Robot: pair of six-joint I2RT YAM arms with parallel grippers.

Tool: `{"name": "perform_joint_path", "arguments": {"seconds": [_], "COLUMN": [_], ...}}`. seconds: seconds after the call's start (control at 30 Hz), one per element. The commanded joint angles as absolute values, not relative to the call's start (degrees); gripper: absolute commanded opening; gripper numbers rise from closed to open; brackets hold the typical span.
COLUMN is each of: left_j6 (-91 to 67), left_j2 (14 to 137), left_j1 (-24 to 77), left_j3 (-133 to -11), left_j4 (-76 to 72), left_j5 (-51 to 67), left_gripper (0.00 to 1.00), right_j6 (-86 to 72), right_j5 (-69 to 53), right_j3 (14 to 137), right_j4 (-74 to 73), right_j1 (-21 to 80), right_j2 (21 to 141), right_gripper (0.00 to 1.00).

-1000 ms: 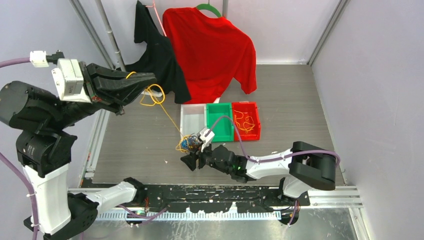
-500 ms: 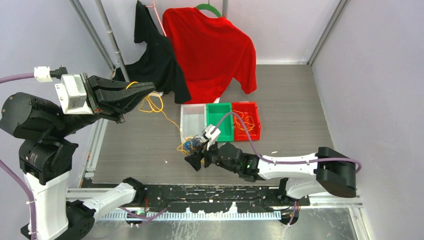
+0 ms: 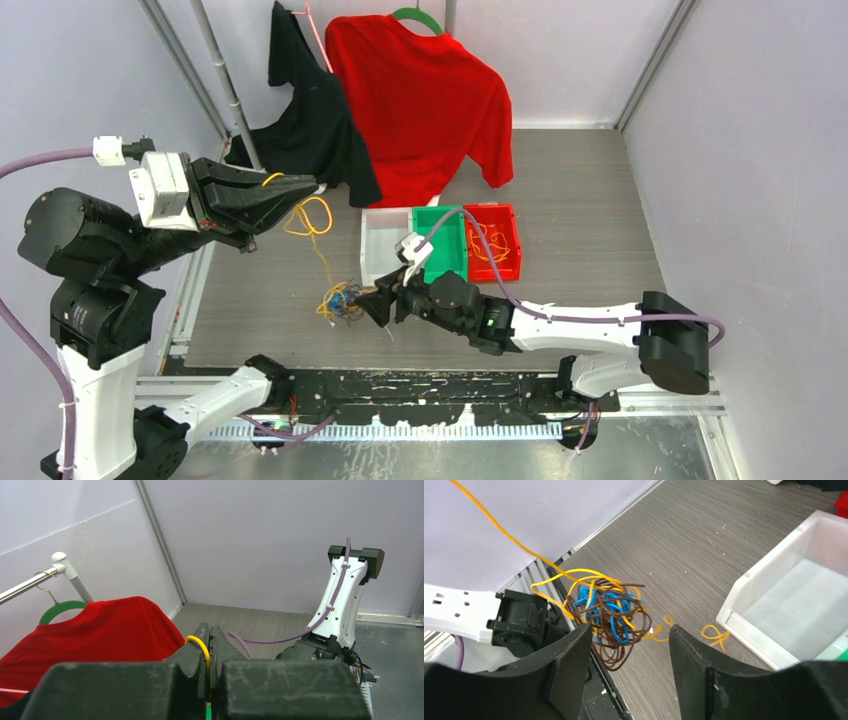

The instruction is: Untangle the cables

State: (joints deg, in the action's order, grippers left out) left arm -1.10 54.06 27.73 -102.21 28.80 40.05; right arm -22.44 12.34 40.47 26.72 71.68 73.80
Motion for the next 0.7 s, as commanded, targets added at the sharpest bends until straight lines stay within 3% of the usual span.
{"name": "perform_joint_path", "arguments": {"seconds": [0.0,0.53,0.67], "left_j6": [-2.2,-1.8,-2.1], "left_j2": [53.0,51.9,51.9], "left_j1": [27.4,27.4,27.4], "left_j3": [-102.0,-101.0,-100.7], "left_j4": [24.1,24.2,24.1], "left_j5": [40.2,39.8,39.8], "left_gripper": [0.00,0.00,0.00], "right_j6": [-22.8,-23.9,-23.7], "right_j5": [12.1,5.4,4.4], "right_j3": [45.8,48.5,49.7], "right_j4": [26.6,29.3,29.3], "right_j1": [71.8,73.8,73.8], "right_j2": [76.2,80.4,81.5], "right_gripper": [0.62,0.61,0.55]}}
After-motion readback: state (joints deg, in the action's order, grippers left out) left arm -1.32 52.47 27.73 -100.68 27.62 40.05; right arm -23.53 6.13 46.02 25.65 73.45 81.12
